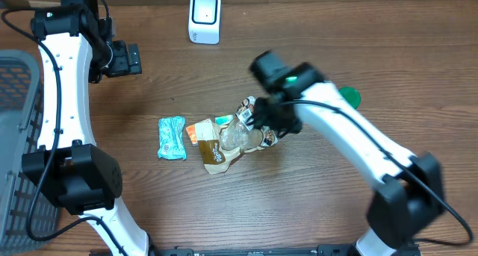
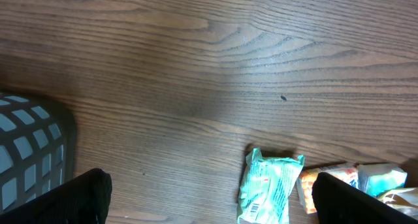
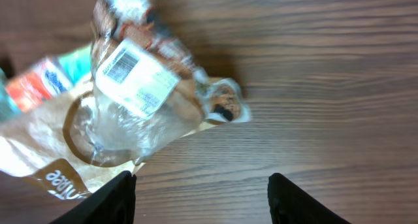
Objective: Scan the item barcode
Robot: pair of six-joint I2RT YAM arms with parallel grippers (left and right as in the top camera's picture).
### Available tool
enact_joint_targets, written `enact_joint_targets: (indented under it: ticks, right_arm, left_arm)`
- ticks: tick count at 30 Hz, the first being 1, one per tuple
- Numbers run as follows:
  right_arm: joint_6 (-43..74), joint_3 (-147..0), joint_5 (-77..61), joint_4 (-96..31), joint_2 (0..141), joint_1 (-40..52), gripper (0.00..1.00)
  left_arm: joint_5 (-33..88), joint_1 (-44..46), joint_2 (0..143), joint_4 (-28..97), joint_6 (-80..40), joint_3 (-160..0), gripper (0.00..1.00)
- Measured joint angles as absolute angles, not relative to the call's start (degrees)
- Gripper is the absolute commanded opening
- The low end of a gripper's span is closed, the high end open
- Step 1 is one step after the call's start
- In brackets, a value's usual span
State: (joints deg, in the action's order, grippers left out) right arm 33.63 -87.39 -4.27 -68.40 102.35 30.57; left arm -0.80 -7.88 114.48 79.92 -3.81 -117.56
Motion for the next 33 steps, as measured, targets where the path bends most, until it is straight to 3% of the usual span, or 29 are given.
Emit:
enact_joint_targets:
  ticks: [4,10,22,27,33]
  right_arm:
    - [35.4,-76.3,-16.8,-55.4,101.0,26.2,0.62]
    - [48.8,-60.6,-27.9,-38.0,102.7,30.7,0.61]
    - [60.3,-59.5,-19.9,-23.6,102.7,38.5,0.57]
    - [62.1,-59.5,-14.9,-21.4,102.7,39.0,0.46]
    - [62.8,-59.5,-12.1,-22.4,102.7,39.0,0.16]
  left_arm:
    - [-0.8,-7.9,114.5,79.9,-3.8,-117.6,1.00]
    - [-0.8,-7.9,114.5,79.9,-3.8,-117.6,1.00]
    - [-0.8,-7.9,114.5,79.9,-3.8,-117.6,1.00]
    - [-0.8,-7.9,114.5,79.9,-3.8,-117.6,0.99]
    - [-0.8,-7.9,114.5,79.9,-3.8,-117.6,1.00]
